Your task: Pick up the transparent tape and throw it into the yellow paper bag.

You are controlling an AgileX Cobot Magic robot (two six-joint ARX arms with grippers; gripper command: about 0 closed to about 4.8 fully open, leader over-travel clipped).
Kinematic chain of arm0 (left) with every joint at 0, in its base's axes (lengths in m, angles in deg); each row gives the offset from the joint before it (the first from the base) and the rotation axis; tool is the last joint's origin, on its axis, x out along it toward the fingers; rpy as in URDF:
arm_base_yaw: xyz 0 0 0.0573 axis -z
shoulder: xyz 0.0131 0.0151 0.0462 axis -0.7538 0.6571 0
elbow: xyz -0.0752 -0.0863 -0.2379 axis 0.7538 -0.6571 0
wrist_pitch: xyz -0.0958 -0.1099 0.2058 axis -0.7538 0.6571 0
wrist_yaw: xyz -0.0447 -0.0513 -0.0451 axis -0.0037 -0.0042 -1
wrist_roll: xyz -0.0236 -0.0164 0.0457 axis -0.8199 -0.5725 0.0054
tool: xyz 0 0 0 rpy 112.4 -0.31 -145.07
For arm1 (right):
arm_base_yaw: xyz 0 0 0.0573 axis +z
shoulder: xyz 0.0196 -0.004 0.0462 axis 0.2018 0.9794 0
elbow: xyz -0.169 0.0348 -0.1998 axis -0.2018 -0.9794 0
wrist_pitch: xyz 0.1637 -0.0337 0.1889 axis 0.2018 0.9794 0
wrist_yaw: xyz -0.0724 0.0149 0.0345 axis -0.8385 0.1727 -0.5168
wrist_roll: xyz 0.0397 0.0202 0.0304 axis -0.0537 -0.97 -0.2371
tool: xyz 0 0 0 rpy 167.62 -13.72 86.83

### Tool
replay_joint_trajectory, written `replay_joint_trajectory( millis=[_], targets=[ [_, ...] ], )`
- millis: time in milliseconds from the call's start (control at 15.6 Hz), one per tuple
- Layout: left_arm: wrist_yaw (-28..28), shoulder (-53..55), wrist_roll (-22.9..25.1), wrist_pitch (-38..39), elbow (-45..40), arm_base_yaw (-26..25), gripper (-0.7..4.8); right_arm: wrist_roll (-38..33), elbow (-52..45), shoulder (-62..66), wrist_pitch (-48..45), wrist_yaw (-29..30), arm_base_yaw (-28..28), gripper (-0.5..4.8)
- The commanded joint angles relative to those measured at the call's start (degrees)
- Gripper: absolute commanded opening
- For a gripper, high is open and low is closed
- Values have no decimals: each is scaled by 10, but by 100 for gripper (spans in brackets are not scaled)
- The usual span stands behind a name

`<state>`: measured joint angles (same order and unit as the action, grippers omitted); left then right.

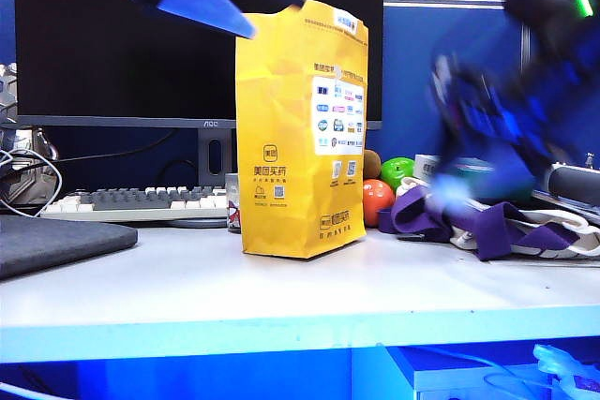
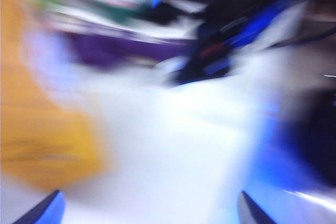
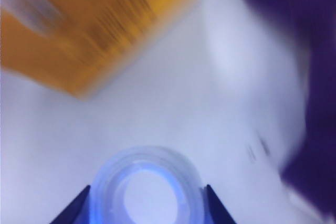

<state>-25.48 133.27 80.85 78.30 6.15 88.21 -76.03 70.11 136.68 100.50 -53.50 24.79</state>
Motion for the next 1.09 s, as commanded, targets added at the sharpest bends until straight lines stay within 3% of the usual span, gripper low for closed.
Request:
replay_joint_trajectory(
  millis=[64,448,704,832,1088],
  targets=[
    [90,-17,35,-56,2,0,435,-2,81,-10,52,45,5,215],
    [106,-39,42,-88,39,-5,434,-9,283,-16,139,118,30,216],
    [106,-38,42,-86,69,-5,435,-9,363,-7,139,120,60,216],
    [102,-38,40,-87,80,-10,434,-2,402,30,139,151,67,228],
    [97,-38,38,-54,80,-10,434,0,480,120,127,157,67,243]
  ],
)
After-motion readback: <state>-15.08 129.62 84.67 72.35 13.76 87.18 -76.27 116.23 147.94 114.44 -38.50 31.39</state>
